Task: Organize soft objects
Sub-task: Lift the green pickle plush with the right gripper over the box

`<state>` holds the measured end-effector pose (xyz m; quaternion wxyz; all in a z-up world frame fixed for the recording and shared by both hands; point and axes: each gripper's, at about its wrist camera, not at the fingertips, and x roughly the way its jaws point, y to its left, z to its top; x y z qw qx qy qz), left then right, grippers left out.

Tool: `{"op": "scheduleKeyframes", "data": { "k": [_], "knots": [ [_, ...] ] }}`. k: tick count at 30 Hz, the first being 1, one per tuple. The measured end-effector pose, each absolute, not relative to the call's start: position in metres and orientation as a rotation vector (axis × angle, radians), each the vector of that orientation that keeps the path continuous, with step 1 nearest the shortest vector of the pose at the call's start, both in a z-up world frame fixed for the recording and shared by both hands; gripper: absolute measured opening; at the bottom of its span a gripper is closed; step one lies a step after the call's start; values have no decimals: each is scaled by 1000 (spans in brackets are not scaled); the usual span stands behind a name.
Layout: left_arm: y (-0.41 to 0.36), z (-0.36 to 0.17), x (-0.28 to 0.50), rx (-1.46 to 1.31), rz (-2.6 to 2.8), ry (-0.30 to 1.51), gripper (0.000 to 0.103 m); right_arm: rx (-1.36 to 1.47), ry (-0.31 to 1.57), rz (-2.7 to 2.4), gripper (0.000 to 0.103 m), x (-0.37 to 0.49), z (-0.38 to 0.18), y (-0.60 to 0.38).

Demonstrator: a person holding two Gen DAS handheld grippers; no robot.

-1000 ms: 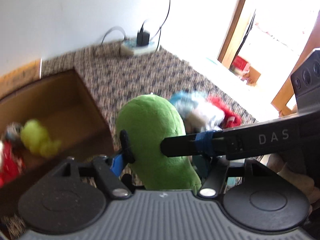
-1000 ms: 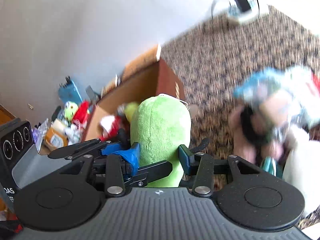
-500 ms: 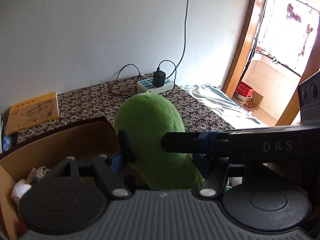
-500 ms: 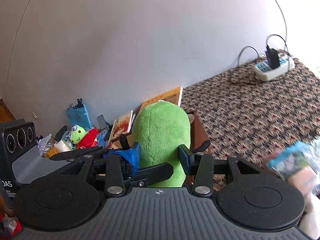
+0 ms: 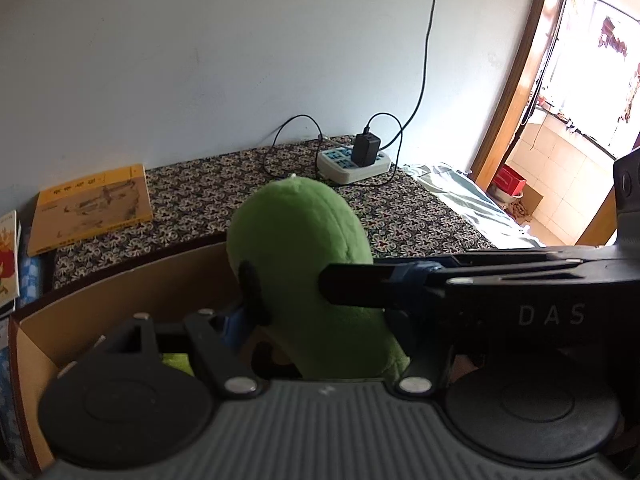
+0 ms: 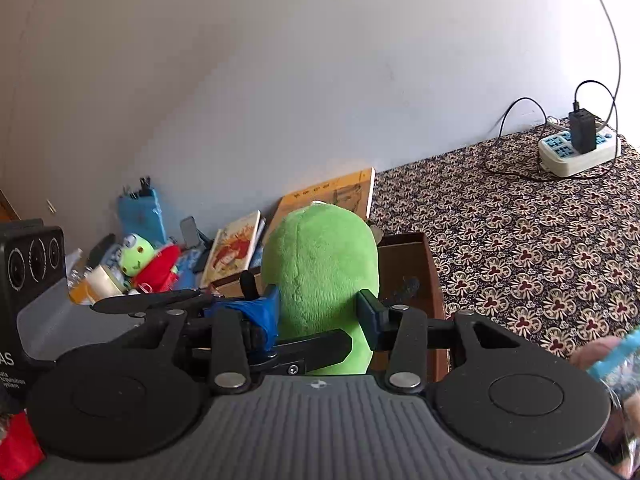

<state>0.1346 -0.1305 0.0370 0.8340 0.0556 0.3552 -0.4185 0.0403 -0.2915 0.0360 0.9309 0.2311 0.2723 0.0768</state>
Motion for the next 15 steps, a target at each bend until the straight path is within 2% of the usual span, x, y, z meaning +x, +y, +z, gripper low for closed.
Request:
{"op": "scheduleKeyframes", "data": {
  "k": [6,15],
  "knots": [
    [-126,9,173,13,-850,859,67,407,654,151,27,79,27,-281],
    [-122,-37,219,-143,-733,1072,67,358,907,163,27,147,1,-269]
  ]
}}
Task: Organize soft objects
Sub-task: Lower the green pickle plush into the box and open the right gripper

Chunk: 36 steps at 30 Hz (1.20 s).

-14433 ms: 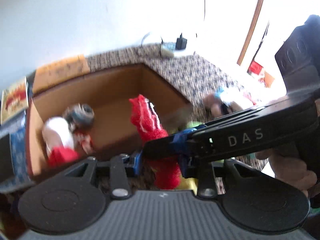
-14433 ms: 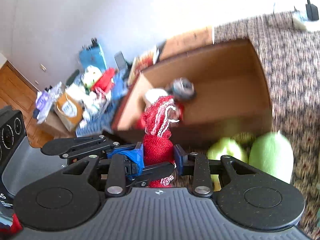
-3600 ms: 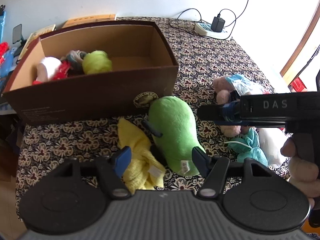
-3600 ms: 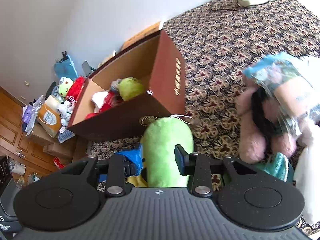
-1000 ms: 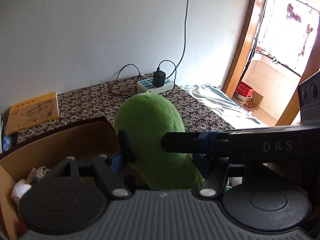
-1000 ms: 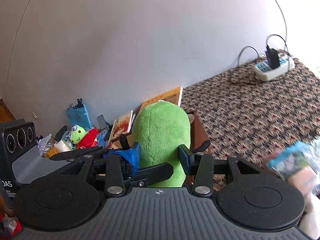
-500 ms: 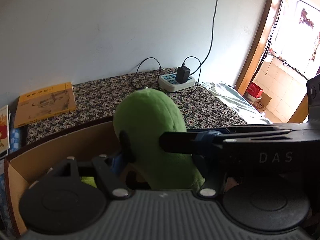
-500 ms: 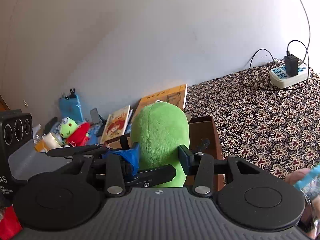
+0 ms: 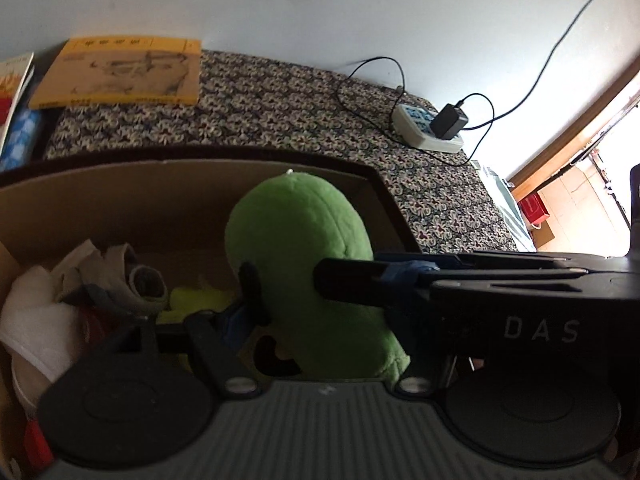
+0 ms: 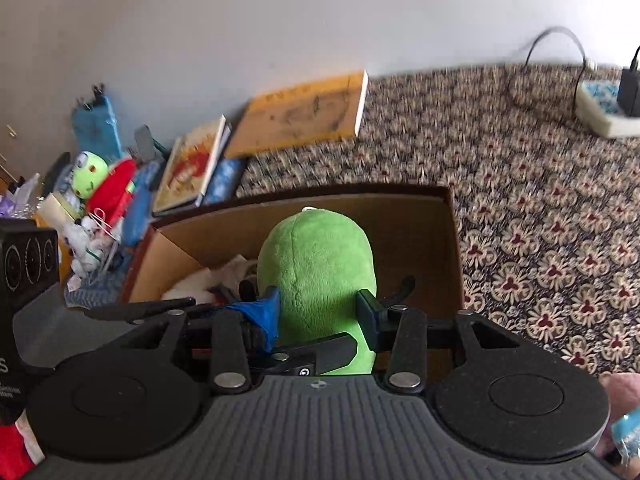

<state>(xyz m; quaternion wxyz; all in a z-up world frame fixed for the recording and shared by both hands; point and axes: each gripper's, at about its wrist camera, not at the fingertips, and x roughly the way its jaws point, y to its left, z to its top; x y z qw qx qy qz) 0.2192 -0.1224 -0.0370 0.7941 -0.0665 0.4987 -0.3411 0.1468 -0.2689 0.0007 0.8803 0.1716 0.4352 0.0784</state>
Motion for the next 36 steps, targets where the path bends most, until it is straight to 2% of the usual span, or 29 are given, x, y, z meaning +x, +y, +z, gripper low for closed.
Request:
{"op": "scheduleKeyframes", "data": {
  "k": [8,9,10,18,19,24,29,36],
  "knots": [
    [-138,-69,234,-181,-696,1261,67,376,1069,137,25,178,-30,-272],
    [-138,-71,232,-196,-714,1282,58,343,1057,135,25,178,-29,-269],
    [-137,-71,229,-188,-711,1288,54,332,1058,158,25,178,-30,-266],
    [-109,-68,223,-107,-655,1277,54,424,1117,293,23,181,-44,-241],
    [-105,-69,223,-101,-642,1280,56,426,1122,302,23,181,-45,-237],
    [-77,-75,229,-140,-592,1317,56,477,1075,334,23,175,-40,-236],
    [-69,-74,228,-117,-572,1296,54,377,917,228,24,160,-15,-240],
    [-56,-64,224,-122,-594,1258,54,258,1022,96,25,165,-34,-230]
  ]
}}
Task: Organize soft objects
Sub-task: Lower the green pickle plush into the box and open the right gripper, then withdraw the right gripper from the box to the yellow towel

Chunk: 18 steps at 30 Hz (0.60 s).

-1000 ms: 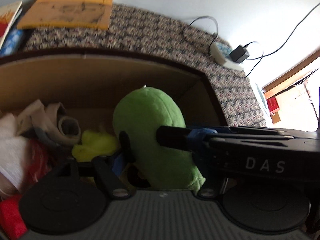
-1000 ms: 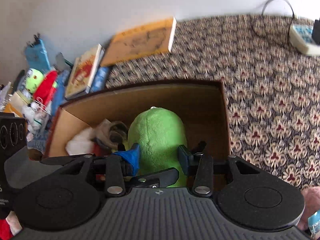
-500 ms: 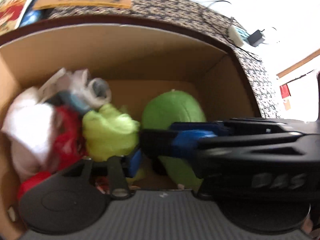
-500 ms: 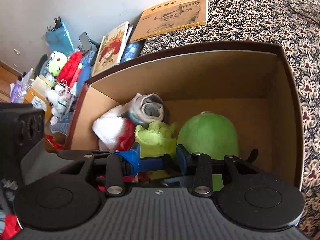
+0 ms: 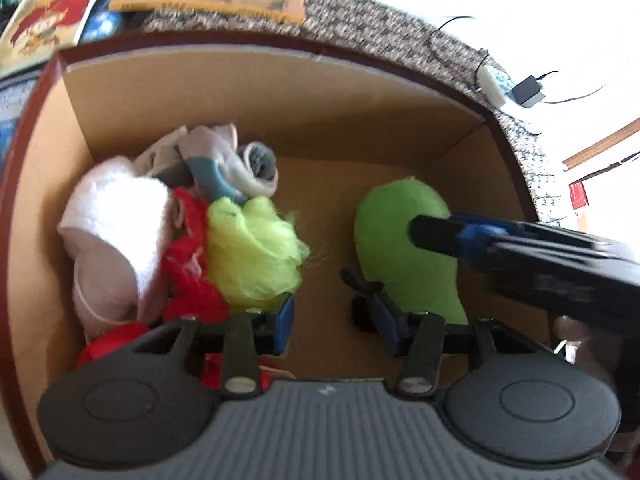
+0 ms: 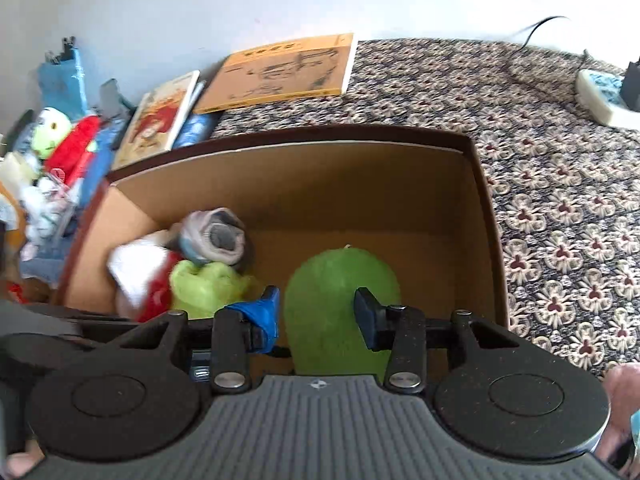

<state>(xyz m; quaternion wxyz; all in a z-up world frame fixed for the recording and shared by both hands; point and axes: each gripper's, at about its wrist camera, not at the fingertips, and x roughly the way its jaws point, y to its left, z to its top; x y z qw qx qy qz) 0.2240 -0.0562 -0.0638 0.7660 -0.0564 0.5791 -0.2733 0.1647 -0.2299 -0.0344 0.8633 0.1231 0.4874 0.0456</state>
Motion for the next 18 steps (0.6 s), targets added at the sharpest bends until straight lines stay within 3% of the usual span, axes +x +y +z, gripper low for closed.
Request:
{"op": "scheduleKeyframes", "data": {
  "k": [7,13,18],
  "knots": [
    [-54,-39,203,-65,-653,1142,55,226,1007,-51,24,160,-41,-236],
    [-44,-25,189,-8,-653,1064,56,164,1028,-46,31,166,-49,-226],
    [-41,-23,187,35,-636,1037,56,527,1030,139,22,170,-46,-253]
  ]
}}
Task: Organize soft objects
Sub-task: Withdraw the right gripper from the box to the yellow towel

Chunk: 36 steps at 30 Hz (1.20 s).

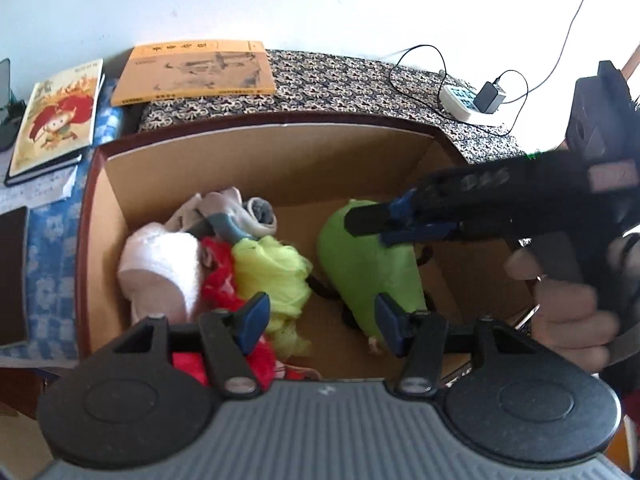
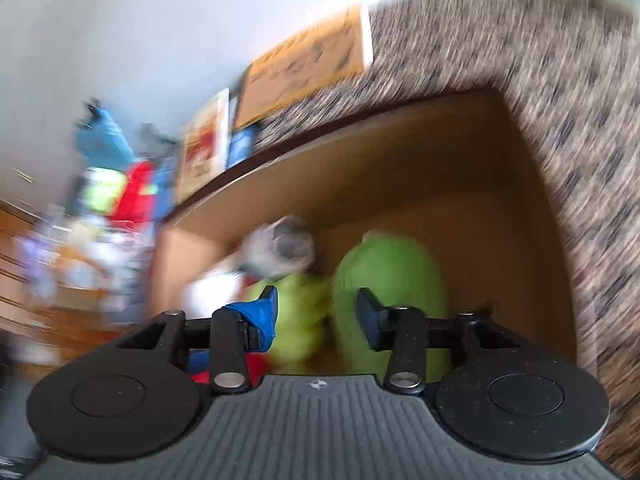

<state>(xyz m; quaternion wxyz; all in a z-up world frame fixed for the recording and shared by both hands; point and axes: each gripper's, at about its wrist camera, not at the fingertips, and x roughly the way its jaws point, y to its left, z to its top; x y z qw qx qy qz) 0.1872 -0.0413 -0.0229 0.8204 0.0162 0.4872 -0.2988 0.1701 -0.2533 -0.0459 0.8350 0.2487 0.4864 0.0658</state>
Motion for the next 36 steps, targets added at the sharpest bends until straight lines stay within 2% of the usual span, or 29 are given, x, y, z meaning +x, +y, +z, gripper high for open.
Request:
{"op": "scheduleKeyframes", "data": {
  "k": [2,6,10,16,18,20,22,24,26,31,36],
  "knots": [
    [-40,-23,186,36,-641,1033,56,678,1071,220,23,170,-48,-259],
    [-42,-27,186,33,-643,1040,57,477,936,137,24,163,-24,-258],
    [-48,-28,184,39,-658,1038,57,336,999,11,22,175,-37,-255],
    [-51,-27,180,82,-642,1014,58,297,1025,-56,31,181,-55,-242],
    [-49,-26,180,79,-642,1012,58,357,1038,-33,31,183,-60,-247],
    [-46,-24,179,78,-639,1004,58,537,1025,26,24,178,-59,-257],
    [-44,-22,177,78,-636,998,59,767,1017,154,23,173,-62,-268],
    [-41,-20,173,89,-629,984,59,868,1038,210,25,172,-68,-268],
    [-37,-17,169,92,-630,972,59,830,1020,236,29,168,-67,-262],
    [-28,-9,148,89,-688,936,59,848,1051,289,29,159,-71,-258],
    [-27,-6,115,93,-817,917,59,750,926,296,29,132,-44,-260]
  ]
}}
